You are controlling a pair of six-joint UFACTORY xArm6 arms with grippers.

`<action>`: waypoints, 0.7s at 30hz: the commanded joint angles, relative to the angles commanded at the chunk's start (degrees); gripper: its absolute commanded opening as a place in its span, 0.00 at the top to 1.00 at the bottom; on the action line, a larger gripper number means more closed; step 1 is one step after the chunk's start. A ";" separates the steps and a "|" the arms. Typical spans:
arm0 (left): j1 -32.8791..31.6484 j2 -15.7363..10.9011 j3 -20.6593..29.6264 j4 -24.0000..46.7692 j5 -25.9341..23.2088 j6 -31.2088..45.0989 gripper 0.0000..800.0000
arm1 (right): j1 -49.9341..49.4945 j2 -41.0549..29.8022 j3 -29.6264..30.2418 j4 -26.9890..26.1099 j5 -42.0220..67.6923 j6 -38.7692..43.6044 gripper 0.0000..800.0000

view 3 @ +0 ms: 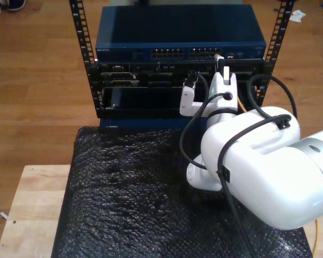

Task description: Grab the cable and plug it in

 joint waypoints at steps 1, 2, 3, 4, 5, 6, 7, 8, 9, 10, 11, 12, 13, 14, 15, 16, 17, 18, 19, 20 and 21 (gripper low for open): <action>0.00 0.00 0.00 0.00 0.00 0.00 0.00 | -0.09 0.09 -0.09 0.00 0.00 0.00 1.00; 0.00 0.00 0.00 0.00 0.00 0.00 0.00 | -0.09 0.09 -0.26 0.00 0.00 0.00 1.00; 0.00 0.00 0.00 0.00 0.00 0.00 0.00 | -0.09 0.18 -0.44 0.00 0.00 0.00 1.00; 0.00 0.00 0.00 0.00 0.00 0.00 0.00 | -0.09 0.18 -0.53 0.00 0.00 0.00 1.00; 0.00 0.00 0.00 0.00 0.00 0.00 0.00 | -0.09 0.18 -0.70 0.00 0.00 0.00 1.00; 0.00 0.00 0.00 0.00 0.00 0.00 0.00 | -0.18 0.18 -0.70 0.00 0.00 0.00 1.00; 0.00 0.00 0.00 0.00 0.00 0.00 0.00 | -0.18 0.18 -0.70 0.00 0.00 0.00 1.00; 0.00 0.00 0.00 0.00 0.00 0.00 0.00 | -0.18 0.18 -0.79 0.00 0.00 0.00 1.00; 0.00 0.00 0.00 0.00 0.00 0.00 0.00 | -0.18 0.18 -0.79 0.00 0.00 0.00 1.00; 0.00 0.00 0.00 0.00 0.00 0.00 0.00 | -0.18 0.18 -0.79 0.00 0.00 0.00 1.00; 0.00 0.00 0.00 0.00 0.00 0.00 0.00 | -0.26 0.18 -0.88 0.00 0.00 0.00 1.00; 0.00 0.00 0.00 0.00 0.00 0.00 0.00 | -0.26 0.44 -1.14 0.00 0.00 0.00 1.00; 0.00 0.00 0.00 0.00 0.00 0.00 0.00 | -0.26 0.88 -1.41 0.00 0.00 0.00 1.00; 0.00 0.00 0.00 0.00 0.00 0.00 0.00 | -0.35 1.14 -1.76 0.00 0.00 0.00 1.00; 0.00 0.00 0.00 0.00 0.00 0.00 0.00 | -0.35 1.32 -2.11 0.00 0.00 0.00 1.00; 0.00 0.00 0.00 0.00 0.00 0.00 0.00 | -0.44 1.32 -2.29 0.00 0.00 0.00 1.00; 0.00 0.00 0.00 0.00 0.00 0.00 0.00 | -0.62 1.32 -2.46 0.00 0.00 0.00 1.00; 0.00 0.00 0.00 0.00 0.00 0.00 0.00 | -0.70 1.41 -2.46 0.00 0.00 0.00 1.00; 0.00 0.00 0.00 0.00 0.00 0.00 0.00 | -0.70 1.41 -2.55 0.00 0.09 0.00 1.00; 0.00 0.00 0.00 0.00 0.00 0.00 0.00 | -0.79 1.41 -2.64 0.00 0.09 0.00 1.00; 0.00 0.00 0.00 0.00 0.00 0.00 0.00 | -0.79 1.49 -2.81 0.00 0.09 0.00 1.00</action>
